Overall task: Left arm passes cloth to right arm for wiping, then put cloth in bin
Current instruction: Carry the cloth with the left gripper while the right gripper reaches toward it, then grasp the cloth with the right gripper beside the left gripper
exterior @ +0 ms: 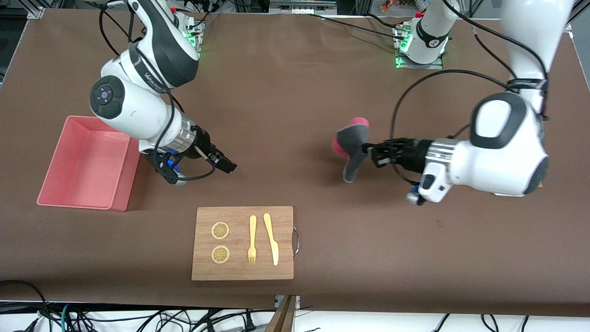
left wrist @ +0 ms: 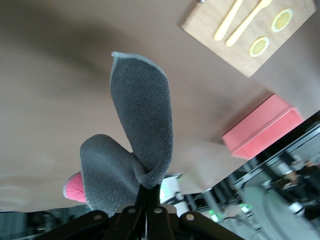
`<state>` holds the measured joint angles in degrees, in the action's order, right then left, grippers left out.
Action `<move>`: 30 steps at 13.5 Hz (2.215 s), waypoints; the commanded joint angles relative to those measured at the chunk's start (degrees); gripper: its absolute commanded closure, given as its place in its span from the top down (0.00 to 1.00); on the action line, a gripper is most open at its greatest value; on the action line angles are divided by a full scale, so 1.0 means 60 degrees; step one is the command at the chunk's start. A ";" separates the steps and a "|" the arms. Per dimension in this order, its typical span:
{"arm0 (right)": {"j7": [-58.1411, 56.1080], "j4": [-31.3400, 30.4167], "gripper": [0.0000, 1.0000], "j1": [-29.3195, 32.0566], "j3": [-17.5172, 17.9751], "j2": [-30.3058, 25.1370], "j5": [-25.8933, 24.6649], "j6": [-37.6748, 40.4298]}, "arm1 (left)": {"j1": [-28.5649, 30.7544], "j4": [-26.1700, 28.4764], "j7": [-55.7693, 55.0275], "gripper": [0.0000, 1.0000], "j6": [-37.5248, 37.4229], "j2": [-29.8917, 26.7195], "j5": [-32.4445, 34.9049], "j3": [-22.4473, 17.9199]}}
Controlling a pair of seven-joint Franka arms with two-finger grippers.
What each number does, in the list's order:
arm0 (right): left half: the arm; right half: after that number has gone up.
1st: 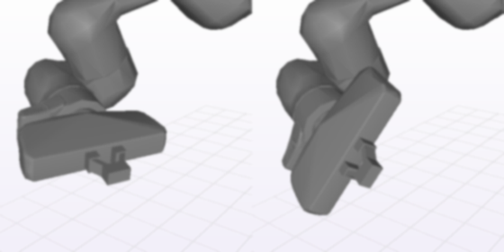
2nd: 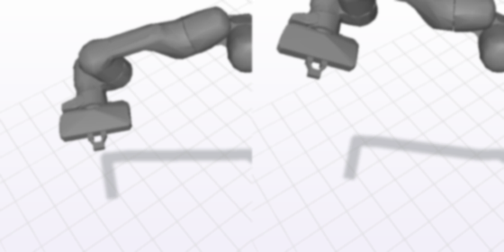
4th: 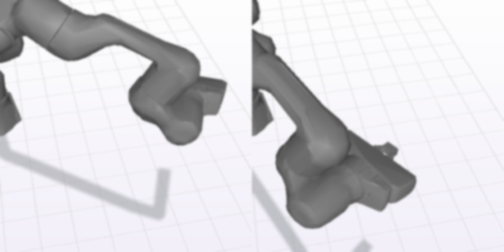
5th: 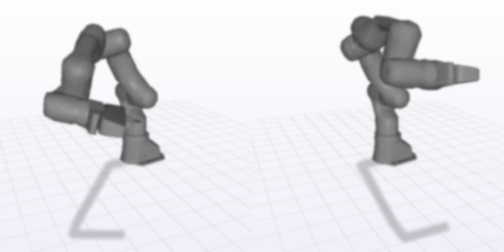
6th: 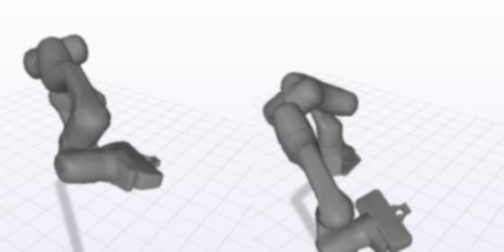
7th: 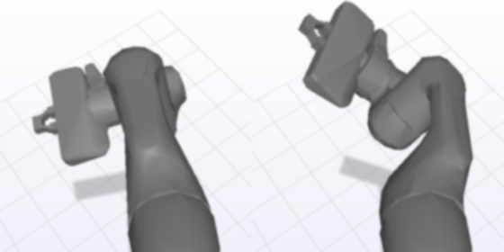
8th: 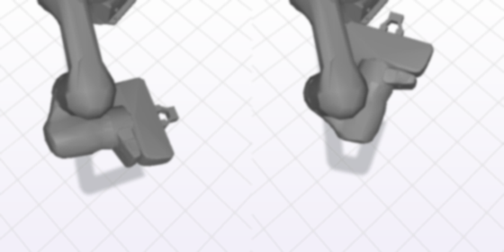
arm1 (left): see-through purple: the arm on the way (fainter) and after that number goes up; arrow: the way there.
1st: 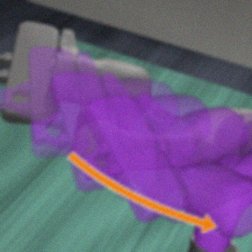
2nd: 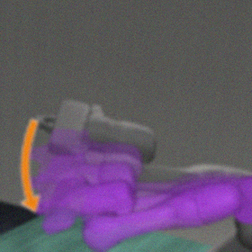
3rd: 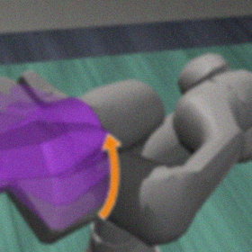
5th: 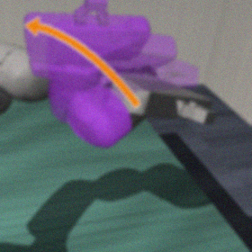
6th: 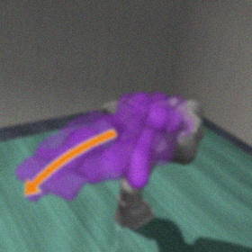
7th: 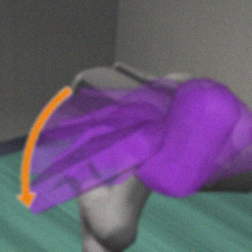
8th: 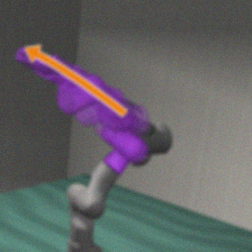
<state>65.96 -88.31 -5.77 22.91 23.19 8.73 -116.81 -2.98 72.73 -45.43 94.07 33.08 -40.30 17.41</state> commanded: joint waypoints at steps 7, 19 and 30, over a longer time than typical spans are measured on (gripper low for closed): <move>0.1780 0.0040 0.99 -0.0269 0.0547 0.0222 0.0171 -0.0280 | -0.3091 -0.0446 -0.2595 0.00 0.5485 0.0858 -0.2508 -0.0134; 0.1370 0.0069 0.00 -0.0152 0.0518 0.0149 0.0186 0.0967 | -0.3562 -0.0447 -0.2610 0.00 0.6529 0.0990 -0.3420 -0.0134; 0.0214 0.0084 0.00 0.0068 0.0357 0.0149 0.0186 0.1377 | -0.3547 -0.0447 -0.2610 0.00 0.6515 0.0990 -0.3435 -0.0134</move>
<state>69.56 -87.59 -6.07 25.34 24.75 8.89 -110.35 -23.49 72.33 -60.47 132.44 38.06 -59.35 17.31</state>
